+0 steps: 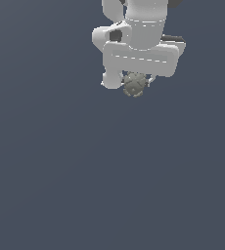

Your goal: Pick up the object and move it to a goal position.

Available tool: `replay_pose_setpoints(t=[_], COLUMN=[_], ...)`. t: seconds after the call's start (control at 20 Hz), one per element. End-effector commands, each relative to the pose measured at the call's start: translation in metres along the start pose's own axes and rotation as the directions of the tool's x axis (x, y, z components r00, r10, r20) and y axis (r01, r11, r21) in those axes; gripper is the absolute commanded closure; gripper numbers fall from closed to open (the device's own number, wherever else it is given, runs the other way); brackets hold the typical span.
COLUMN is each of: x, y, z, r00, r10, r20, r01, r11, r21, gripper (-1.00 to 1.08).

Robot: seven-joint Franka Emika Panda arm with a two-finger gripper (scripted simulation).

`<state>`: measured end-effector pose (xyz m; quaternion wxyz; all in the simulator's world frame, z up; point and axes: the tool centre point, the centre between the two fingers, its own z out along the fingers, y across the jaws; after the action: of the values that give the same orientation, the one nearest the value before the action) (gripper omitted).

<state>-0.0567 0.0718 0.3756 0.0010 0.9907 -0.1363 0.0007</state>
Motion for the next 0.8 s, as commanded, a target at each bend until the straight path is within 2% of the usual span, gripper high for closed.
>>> replay_pose_setpoints(t=[0.0,0.35,0.75], x=[-0.003,-0.008,-0.01], y=[-0.009,-0.028,-0.041], z=[-0.026,-0.081,-0.115], r00=[1.0,1.0,1.0], r10=[0.0,0.0,-0.001], r20=[0.001,0.001,0.002], r01=[0.0,0.0,0.001], r11=[1.0,1.0,1.0], r21=[0.0,0.001,0.001], gripper=[1.08,1.08,1.08])
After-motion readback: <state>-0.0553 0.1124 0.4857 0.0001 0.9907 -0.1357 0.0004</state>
